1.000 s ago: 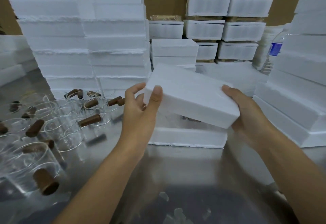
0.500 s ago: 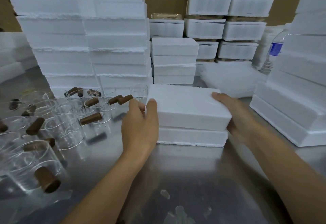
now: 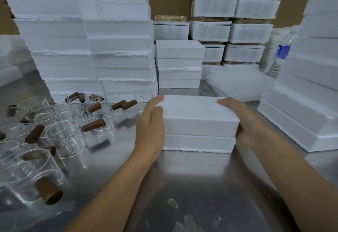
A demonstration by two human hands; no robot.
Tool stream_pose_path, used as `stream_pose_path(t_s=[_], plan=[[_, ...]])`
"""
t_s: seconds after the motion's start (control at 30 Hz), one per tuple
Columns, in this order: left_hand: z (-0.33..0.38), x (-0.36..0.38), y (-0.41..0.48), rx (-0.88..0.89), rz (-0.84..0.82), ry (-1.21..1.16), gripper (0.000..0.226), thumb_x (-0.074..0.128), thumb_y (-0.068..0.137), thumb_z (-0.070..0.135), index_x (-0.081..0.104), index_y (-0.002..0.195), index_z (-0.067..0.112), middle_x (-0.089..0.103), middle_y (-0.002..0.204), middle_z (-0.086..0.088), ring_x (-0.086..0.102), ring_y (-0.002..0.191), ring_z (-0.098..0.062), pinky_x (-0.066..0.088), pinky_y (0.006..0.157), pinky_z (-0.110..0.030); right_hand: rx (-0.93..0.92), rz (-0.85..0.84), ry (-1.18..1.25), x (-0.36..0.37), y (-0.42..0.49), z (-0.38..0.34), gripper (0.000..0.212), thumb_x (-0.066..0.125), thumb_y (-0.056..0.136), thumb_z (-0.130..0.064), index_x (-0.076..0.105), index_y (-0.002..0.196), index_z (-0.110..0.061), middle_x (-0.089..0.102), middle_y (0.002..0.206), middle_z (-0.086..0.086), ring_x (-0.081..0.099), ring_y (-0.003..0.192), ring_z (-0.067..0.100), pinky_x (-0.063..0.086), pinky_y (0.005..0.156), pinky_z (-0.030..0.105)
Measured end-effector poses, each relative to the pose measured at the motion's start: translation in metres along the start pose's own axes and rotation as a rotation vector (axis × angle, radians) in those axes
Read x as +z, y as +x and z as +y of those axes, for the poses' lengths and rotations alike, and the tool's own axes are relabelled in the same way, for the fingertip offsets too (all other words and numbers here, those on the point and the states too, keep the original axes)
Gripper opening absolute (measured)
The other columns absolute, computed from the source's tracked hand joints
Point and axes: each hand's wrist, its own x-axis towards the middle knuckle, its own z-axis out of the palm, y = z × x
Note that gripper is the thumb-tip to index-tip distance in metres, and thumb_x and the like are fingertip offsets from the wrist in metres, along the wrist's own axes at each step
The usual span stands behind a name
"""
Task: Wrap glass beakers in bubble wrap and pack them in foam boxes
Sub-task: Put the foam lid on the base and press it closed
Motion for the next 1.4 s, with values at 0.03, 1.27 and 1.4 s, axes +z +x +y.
stream_pose_path(t_s=[0.03,1.27,1.4], plan=[[0.000,0.000,0.001,-0.005,-0.001,0.003,0.039,0.032,0.097,0.012,0.057,0.118,0.033,0.050,0.109,0.034,0.046,0.112,0.002,0.031,0.083,0.002,0.012,-0.001,-0.001,0.000,0.000,0.000,0.020,0.061,0.085,-0.023,0.064,0.100,-0.011,0.067,0.089,0.008,0.063,0.072,0.021,0.051,0.067,0.030],[0.007,-0.019,-0.003,-0.305,0.024,-0.106,0.016,0.046,0.095,0.029,0.054,0.082,0.029,0.058,0.089,0.009,0.052,0.081,-0.006,0.035,0.062,-0.023,-0.355,-0.208,-0.728,-0.025,-0.033,0.026,0.112,0.085,0.064,-0.033,0.009,0.144,-0.046,0.038,0.137,-0.021,0.042,0.127,0.007,0.042,0.094,0.016],[0.005,-0.016,-0.007,-0.248,0.014,-0.082,0.016,0.044,0.097,0.034,0.052,0.083,0.034,0.053,0.088,0.017,0.048,0.082,0.002,0.034,0.064,-0.020,-0.627,0.009,-1.087,-0.015,-0.049,0.024,0.114,0.080,0.067,-0.044,-0.003,0.144,-0.048,0.000,0.155,-0.016,0.006,0.142,0.007,0.012,0.115,0.033]])
